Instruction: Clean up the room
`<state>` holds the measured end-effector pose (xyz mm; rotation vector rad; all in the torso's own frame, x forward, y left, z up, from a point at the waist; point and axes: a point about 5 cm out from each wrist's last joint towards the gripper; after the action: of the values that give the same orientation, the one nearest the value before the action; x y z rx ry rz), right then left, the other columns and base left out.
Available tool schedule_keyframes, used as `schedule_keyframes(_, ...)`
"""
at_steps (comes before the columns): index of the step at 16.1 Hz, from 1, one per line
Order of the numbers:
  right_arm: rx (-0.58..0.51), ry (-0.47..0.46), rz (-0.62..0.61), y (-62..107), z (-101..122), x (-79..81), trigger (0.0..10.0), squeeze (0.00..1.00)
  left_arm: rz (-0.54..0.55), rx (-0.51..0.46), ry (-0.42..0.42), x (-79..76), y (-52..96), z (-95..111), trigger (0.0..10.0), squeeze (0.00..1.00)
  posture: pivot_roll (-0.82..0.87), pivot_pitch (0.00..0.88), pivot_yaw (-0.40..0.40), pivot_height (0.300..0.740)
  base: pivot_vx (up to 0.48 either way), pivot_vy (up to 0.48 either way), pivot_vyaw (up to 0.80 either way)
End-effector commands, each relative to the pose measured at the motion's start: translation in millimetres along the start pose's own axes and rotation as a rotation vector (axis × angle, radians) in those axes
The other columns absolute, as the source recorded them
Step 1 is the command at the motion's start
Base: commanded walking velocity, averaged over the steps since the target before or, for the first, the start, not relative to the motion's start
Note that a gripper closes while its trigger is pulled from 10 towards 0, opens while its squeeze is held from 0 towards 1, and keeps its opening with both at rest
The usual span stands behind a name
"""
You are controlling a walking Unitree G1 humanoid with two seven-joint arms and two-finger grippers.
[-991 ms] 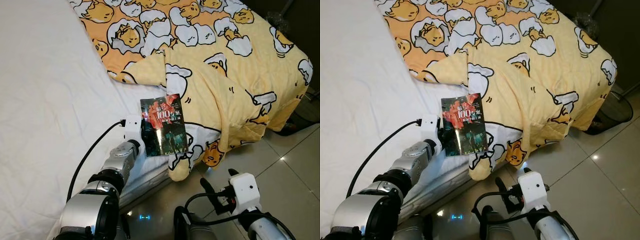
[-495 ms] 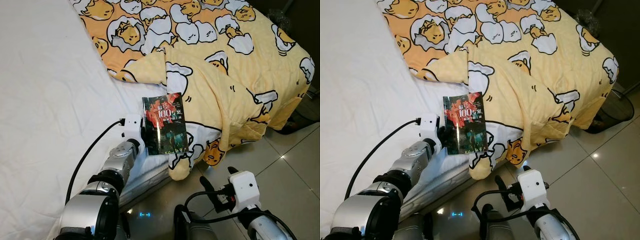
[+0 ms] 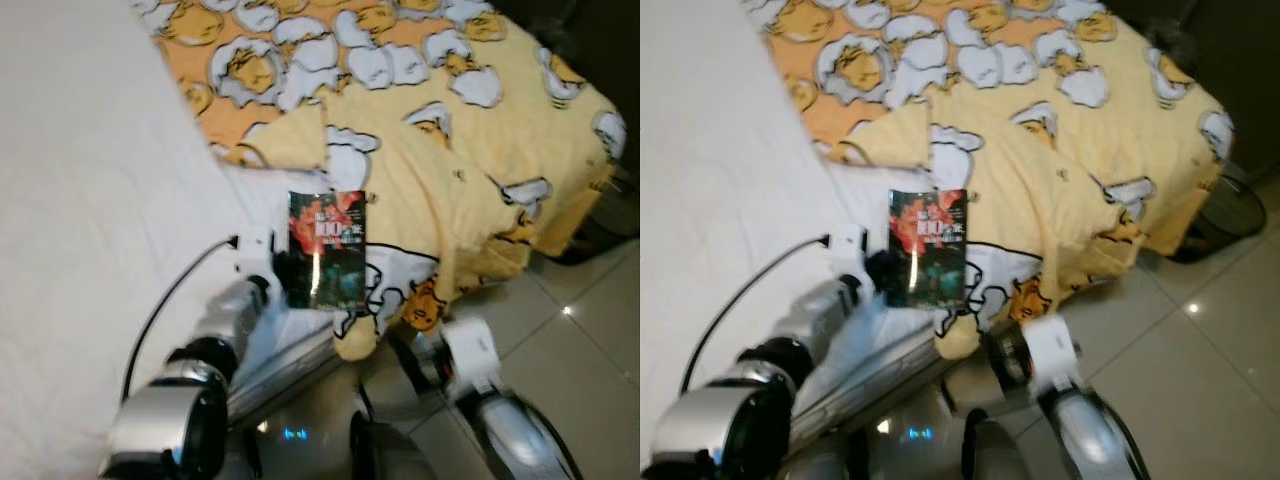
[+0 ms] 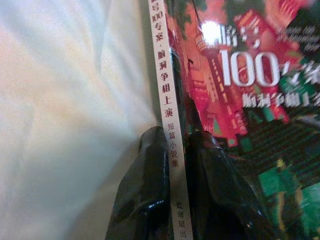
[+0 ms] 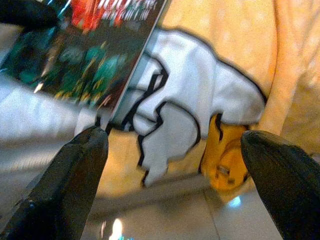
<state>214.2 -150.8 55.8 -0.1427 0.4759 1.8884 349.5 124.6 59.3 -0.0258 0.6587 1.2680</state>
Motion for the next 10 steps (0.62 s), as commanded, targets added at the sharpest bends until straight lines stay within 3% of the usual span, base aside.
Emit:
schedule_keyframes(1, -0.014, -0.014, -0.038, -13.3, 0, -4.3, 10.0, 0.00, 0.004, -0.108, -0.001, 4.3, 0.2, 35, 0.0, 0.00, -0.09, 0.027, 0.018, 0.740, 0.000, 0.000, 0.00)
schedule_keyframes(5, -0.060, -0.037, -0.064, -40.9, 11, -10.7, 10.0, 0.00, -0.025, -0.366, 0.012, 2.1, 8.9, 90, 0.0, 0.00, -0.03, 0.000, 0.036, 0.740, 0.000, 0.000, 0.00)
schedule_keyframes(8, -0.082, -0.040, -0.077, -57.6, 17, -18.2, 10.0, 0.00, -0.033, -0.445, 0.005, -0.2, 15.5, 97, 0.0, 0.00, 0.00, 0.000, 0.040, 0.740, 0.000, 0.000, 0.00)
schedule_keyframes(9, -0.100, -0.044, -0.088, -65.5, 22, -23.0, 10.0, 0.00, 0.006, -0.481, -0.073, 0.9, 22.5, 90, 0.4, 0.00, 0.01, 0.000, 0.033, 0.740, 0.000, 0.000, 0.00)
schedule_keyframes(10, -0.109, -0.062, -0.094, -68.6, 24, -24.3, 10.0, 0.00, 0.055, -0.507, -0.148, 3.0, 30.1, 79, 10.0, 0.00, 0.01, 0.000, 0.030, 0.740, 0.000, 0.431, 0.00)
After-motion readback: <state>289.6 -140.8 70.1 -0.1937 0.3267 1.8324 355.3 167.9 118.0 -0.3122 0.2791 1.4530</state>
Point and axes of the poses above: a point about 5 cm out from each wrist's last joint towards the gripper, its own y axis pointing back from the gripper into the wrist, its own z axis along the axis of the wrist's last joint, x = y × z, and after that the axes turned 15 degrees about y, right-handed
